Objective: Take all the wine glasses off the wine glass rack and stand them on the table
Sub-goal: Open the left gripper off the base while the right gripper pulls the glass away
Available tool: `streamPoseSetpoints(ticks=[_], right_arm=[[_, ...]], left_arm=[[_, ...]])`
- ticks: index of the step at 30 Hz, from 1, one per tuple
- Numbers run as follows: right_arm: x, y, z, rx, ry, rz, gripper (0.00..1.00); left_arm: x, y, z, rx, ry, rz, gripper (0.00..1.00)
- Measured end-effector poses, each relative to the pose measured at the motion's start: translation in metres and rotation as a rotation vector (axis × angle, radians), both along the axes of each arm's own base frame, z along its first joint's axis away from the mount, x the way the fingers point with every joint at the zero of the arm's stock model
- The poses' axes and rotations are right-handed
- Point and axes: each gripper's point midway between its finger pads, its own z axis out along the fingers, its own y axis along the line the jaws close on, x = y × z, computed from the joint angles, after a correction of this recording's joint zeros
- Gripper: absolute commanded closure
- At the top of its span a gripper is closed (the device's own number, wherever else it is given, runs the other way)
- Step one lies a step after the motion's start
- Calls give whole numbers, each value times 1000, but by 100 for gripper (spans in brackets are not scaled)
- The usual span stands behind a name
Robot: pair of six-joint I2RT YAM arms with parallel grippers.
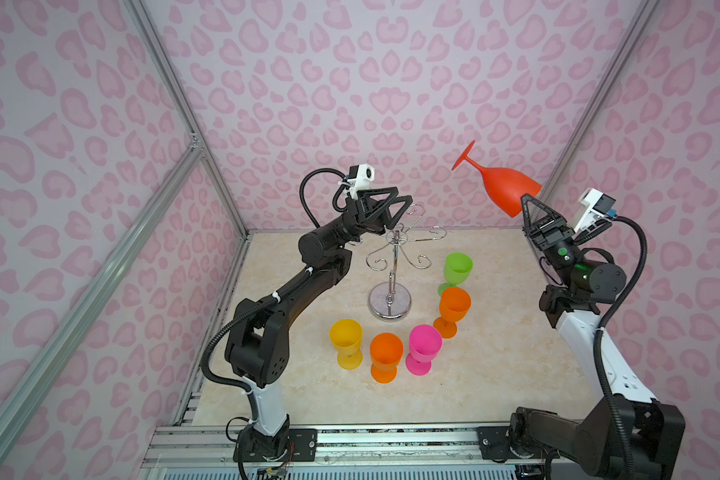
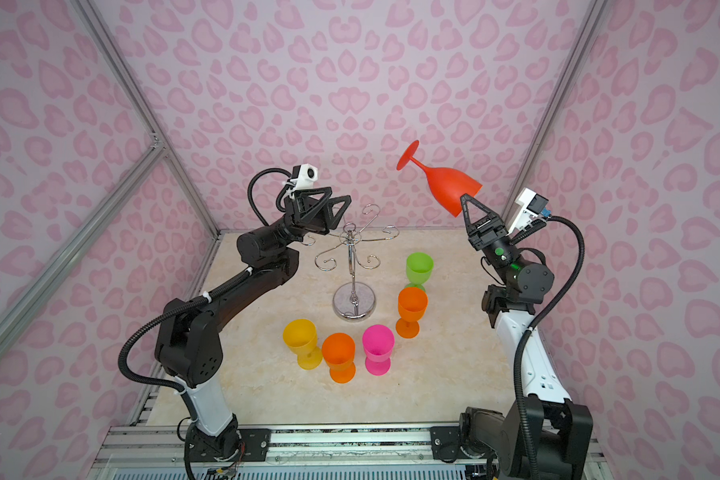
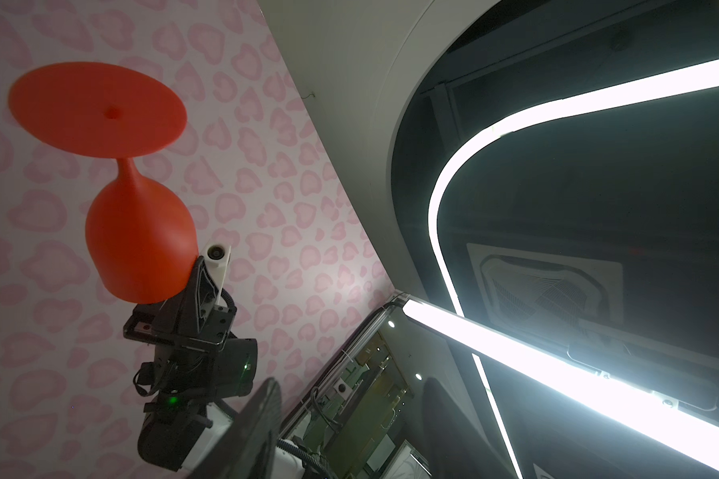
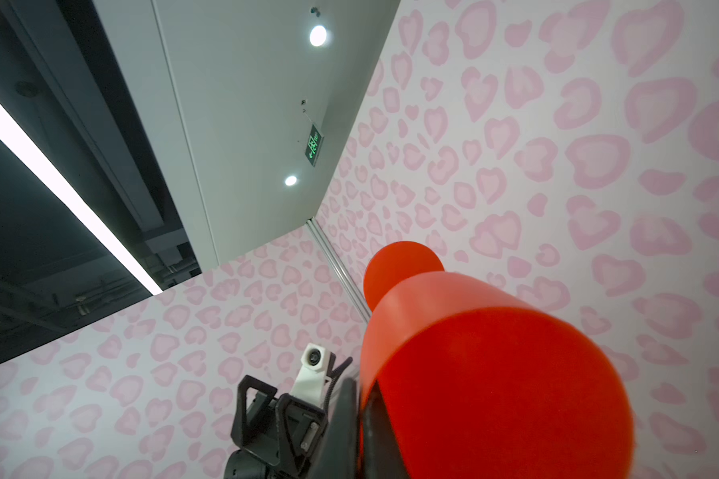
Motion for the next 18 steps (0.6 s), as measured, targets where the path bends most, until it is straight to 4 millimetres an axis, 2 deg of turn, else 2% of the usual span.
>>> streamPoseSetpoints(ticks=[5,10,18], right_arm=[[16,-10,-14,-149,100,-172,100],[37,-24,-48,-266,242,-293,100],[68,-45,-95,-392,462,-397,100]], left_arm=[[-16,3,6,23,-77,13,39],[-30,4,6,62,-154,39,38],[-33,0,-2,125,-197,65,35]])
